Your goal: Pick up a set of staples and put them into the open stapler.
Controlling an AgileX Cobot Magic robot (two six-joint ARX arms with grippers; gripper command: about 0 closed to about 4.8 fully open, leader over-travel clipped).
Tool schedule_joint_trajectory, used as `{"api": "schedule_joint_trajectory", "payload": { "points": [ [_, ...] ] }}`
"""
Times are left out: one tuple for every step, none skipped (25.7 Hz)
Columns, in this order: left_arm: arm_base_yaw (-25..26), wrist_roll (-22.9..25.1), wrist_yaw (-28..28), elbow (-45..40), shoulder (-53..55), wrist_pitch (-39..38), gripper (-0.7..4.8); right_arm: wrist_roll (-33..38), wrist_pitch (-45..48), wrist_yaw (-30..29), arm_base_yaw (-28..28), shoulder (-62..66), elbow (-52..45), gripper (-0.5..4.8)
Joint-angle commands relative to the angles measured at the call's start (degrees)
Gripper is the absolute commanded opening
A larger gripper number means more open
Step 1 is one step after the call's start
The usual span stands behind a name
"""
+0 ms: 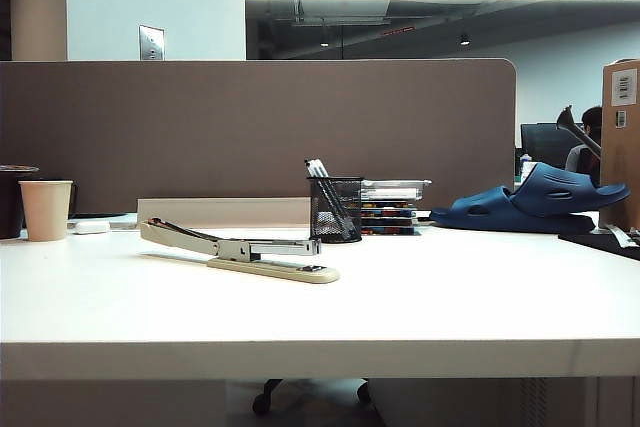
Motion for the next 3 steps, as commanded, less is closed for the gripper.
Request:
{"api": "schedule_joint_trajectory", "payload": {
  "points": [
    [0.07, 0.39, -0.07, 0.09, 0.0, 0.48, -0.06, -0.13, 0.9, 0.13, 0.04, -0.37, -0.31, -0.08],
    [0.07, 0.39, -0.07, 0.09, 0.0, 0.48, -0.06, -0.15, 0.9, 0.13, 0.04, -0.37, -0.31, -0.08],
    [0.07, 0.39, -0.07, 0.09, 0.0, 0.48, -0.06, -0.15, 0.9, 0.13, 0.04, -0.37, -0.31, -0.08]
  ]
}}
